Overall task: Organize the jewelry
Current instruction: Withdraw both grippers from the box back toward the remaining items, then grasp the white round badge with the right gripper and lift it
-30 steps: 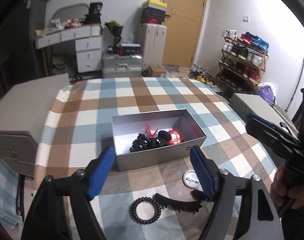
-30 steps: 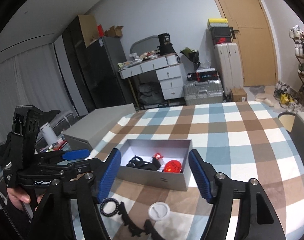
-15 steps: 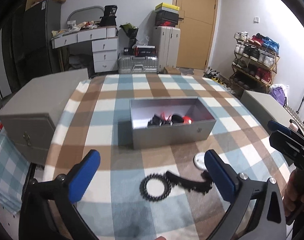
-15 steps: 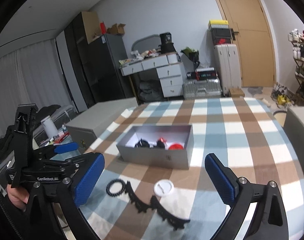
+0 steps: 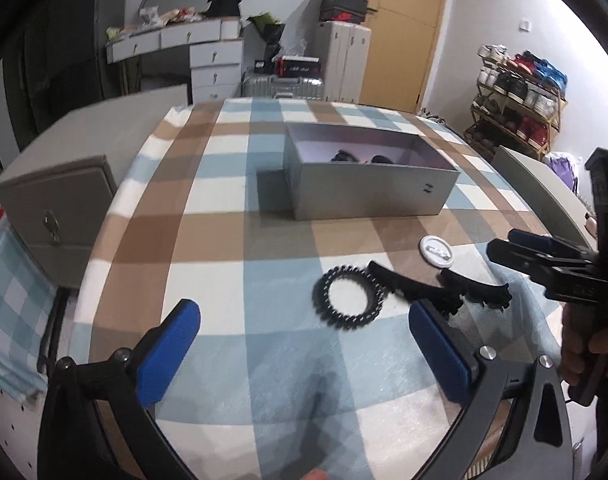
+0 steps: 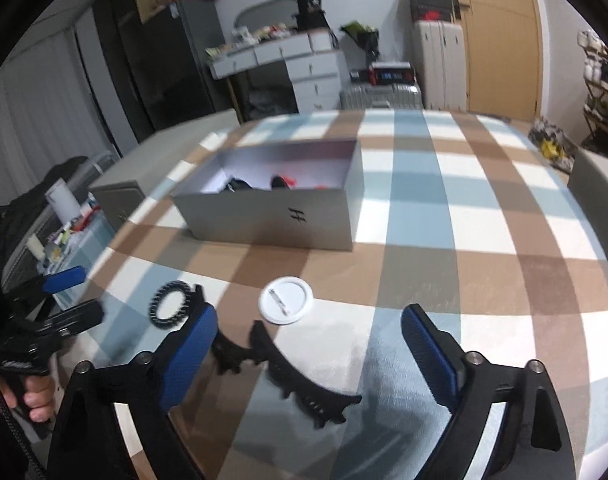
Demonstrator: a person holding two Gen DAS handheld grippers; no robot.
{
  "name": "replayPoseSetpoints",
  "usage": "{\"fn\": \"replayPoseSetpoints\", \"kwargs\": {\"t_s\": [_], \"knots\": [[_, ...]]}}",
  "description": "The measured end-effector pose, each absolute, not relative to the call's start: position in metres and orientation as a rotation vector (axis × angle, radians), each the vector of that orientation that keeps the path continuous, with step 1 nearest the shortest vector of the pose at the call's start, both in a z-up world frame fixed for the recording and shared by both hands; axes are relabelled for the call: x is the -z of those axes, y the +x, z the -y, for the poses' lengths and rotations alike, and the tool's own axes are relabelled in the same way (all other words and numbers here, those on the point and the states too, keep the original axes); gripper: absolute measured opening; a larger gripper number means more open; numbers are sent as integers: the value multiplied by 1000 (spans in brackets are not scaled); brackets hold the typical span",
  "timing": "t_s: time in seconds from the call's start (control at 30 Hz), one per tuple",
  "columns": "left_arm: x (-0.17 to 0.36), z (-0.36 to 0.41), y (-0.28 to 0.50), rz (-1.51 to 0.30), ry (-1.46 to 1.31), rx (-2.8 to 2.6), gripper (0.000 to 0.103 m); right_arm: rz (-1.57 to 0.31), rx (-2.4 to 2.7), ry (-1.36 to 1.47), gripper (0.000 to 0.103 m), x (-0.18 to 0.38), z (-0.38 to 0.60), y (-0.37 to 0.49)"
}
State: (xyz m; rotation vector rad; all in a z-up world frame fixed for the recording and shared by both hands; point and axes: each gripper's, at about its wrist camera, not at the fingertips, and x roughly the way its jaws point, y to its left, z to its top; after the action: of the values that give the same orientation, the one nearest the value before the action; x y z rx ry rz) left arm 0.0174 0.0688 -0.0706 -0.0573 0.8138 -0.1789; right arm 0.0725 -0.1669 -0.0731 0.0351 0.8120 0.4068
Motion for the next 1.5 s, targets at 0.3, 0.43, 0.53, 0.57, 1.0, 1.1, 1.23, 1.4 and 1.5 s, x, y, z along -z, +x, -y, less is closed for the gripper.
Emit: {"fn": "replayPoseSetpoints", "kwargs": {"t_s": [0.3, 0.43, 0.53, 0.57, 1.0, 1.1, 1.23, 1.4, 1.5], "knots": [[80, -83, 18, -856, -163, 236, 101, -935, -422, -14, 86, 89, 138, 99], [82, -86, 16, -855, -169, 245, 101, -963, -399, -81, 78, 96, 124, 105], [82, -87, 14, -846, -166, 258, 101, -951, -390, -152, 74, 97, 114, 104], [82, -87, 13, -846, -165, 264, 101, -953, -389, -176, 70, 98, 110, 103], [85, -95, 15, -876, -184, 239, 101, -906, -460, -175, 41, 96, 105, 93], [85, -94, 15, -887, -183, 232, 101, -859, -462, -109, 41, 86, 118, 88], [82, -86, 19, -898, -156, 239, 101, -807, -462, 6, 41, 70, 145, 82], [90, -72, 33, -980, -112, 238, 101, -757, -503, 163, 41, 57, 176, 68], [94, -67, 36, -1014, -110, 246, 101, -699, -540, 215, 41, 50, 189, 52]]}}
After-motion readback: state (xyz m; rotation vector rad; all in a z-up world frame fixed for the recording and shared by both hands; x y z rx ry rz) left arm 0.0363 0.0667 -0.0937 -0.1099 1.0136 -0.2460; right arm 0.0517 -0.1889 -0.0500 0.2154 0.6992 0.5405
